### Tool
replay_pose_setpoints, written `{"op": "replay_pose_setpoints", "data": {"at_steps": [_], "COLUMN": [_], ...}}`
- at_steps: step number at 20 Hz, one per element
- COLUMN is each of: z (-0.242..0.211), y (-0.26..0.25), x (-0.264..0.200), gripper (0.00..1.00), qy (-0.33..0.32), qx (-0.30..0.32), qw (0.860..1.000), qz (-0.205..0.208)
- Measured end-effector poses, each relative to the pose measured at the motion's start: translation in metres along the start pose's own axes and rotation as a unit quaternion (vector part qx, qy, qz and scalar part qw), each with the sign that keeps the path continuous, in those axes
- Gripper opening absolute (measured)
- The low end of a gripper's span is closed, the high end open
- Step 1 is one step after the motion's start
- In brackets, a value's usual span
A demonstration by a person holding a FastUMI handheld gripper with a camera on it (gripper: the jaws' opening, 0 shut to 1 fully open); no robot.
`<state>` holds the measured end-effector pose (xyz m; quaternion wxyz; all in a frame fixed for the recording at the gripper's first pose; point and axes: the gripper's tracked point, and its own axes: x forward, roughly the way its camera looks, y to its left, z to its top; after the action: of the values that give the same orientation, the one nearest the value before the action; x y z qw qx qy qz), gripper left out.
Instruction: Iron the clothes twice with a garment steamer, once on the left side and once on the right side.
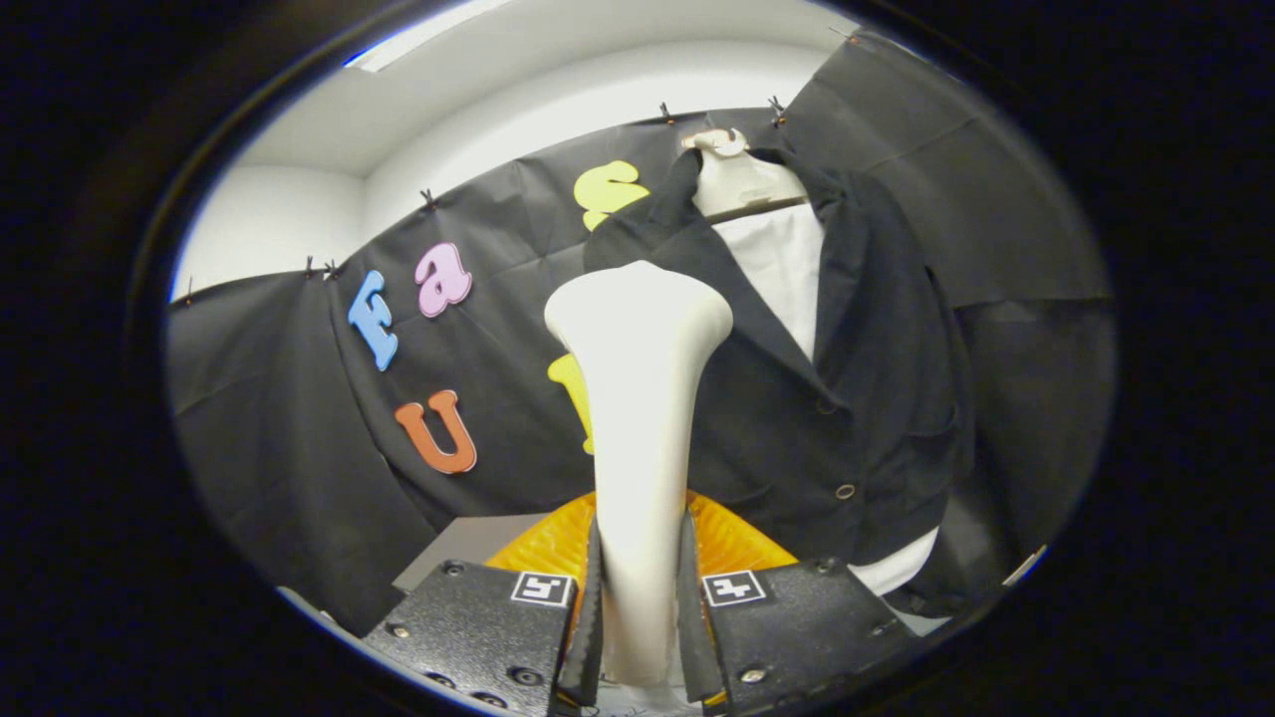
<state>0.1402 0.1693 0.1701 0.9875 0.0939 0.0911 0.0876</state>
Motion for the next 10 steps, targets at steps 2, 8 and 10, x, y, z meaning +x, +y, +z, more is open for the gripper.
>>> {"op": "replay_pose_setpoints", "data": {"at_steps": [2,8,10], "z": [0.023,0.112,0.134], "y": [-0.017,-0.026,-0.032], "x": [0.007,0.018,0.025], "gripper": [0.34,0.35,0.34], "qy": [-0.021,-0.115,-0.144], "qx": [-0.014,-0.068,-0.078], "qw": [1.0,0.991,0.986], "qz": [0.002,0.022,0.021]}}
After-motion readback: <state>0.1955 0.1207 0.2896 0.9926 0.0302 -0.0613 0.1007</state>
